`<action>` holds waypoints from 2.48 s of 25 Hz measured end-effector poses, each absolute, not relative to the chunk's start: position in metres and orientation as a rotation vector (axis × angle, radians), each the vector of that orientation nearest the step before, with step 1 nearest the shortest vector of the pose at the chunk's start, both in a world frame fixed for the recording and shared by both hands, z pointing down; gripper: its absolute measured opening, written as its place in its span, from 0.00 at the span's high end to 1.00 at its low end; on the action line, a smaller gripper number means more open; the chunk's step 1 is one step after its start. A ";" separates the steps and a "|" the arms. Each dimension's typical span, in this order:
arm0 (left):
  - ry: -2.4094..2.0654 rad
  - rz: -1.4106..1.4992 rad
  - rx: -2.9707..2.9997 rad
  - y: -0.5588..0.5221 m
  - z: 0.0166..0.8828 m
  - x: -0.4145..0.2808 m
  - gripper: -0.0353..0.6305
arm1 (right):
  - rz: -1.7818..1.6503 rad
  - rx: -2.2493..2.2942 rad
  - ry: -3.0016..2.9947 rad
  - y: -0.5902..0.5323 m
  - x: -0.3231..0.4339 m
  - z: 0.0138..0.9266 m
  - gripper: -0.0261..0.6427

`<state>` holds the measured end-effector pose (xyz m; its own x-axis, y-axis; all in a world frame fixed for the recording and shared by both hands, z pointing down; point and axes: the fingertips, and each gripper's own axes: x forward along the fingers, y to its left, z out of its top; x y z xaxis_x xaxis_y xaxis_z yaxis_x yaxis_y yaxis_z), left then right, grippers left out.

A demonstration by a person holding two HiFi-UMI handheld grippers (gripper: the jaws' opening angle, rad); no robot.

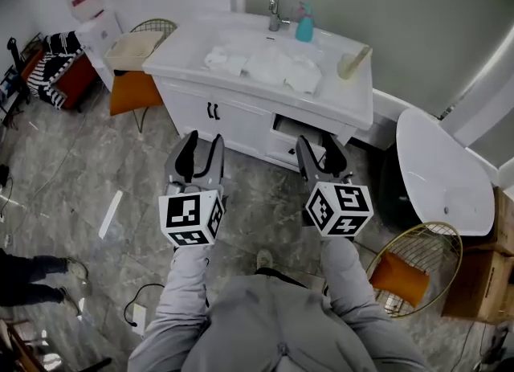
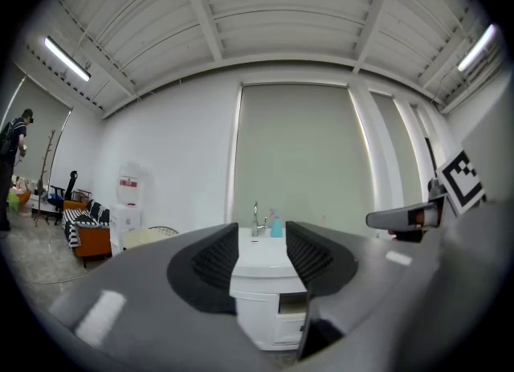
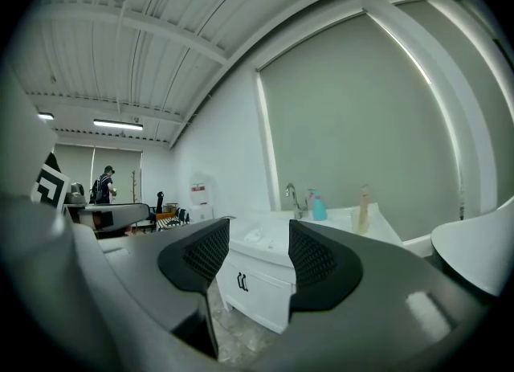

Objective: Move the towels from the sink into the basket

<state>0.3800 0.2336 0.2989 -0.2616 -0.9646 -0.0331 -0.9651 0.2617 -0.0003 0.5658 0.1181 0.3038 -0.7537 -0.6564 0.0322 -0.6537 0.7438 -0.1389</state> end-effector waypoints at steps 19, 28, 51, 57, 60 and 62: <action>2.399 -0.023 -2.007 0.012 0.316 0.208 0.59 | -0.221 -1.164 3.000 -0.099 0.378 0.336 0.64; 2.312 -0.068 -2.157 -0.076 0.336 0.126 0.59 | -0.343 -1.266 3.120 -0.183 0.296 0.384 0.62; 2.419 -0.128 -2.178 -0.190 0.376 0.060 0.59 | -0.430 -1.387 3.799 -0.342 0.224 0.586 0.28; 2.449 -0.163 -2.161 -0.204 0.384 0.051 0.59 | -0.435 -1.358 3.999 -0.352 0.217 0.635 0.25; 2.471 -0.179 -2.148 -0.206 0.388 0.046 0.59 | -0.375 -1.402 4.056 -0.358 0.215 0.645 0.27; 2.483 -0.185 -2.142 -0.206 0.389 0.043 0.59 | -0.377 -1.420 4.082 -0.358 0.214 0.648 0.32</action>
<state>0.0428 -0.2060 0.3895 -0.1436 -0.9730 0.1805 -0.9890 0.1474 0.0080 0.2135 -0.3585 0.6481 -0.2193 -0.3396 0.9146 -0.5015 0.8434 0.1929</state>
